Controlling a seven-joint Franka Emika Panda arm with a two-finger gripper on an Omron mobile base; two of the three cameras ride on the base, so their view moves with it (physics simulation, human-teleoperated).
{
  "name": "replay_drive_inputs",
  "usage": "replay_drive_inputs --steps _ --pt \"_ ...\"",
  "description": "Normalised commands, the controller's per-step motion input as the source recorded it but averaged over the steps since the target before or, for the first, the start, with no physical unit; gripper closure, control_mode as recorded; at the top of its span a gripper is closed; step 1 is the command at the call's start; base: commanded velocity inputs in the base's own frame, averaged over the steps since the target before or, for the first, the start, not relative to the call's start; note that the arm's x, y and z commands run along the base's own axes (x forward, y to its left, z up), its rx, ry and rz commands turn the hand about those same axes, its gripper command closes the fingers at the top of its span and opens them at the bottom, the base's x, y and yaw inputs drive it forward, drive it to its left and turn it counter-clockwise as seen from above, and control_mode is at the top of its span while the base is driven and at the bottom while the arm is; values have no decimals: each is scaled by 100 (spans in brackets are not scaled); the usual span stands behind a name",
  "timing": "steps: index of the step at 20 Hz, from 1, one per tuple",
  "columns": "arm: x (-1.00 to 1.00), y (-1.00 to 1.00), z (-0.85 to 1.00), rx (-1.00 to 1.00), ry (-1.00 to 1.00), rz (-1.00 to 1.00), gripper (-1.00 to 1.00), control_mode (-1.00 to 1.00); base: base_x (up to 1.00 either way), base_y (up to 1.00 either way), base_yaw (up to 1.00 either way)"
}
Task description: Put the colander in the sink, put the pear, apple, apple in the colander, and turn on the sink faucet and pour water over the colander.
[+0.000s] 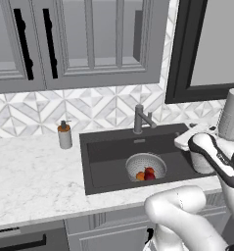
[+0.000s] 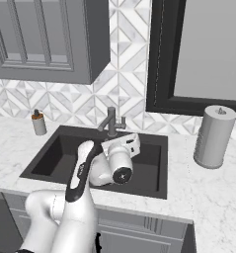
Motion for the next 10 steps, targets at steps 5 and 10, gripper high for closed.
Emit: replay_drive_inputs --steps 5,10 --pt "35 0 10 28 16 14 -100 -100 0 0 0" --pt "13 0 0 23 12 17 -100 -100 0 0 0"
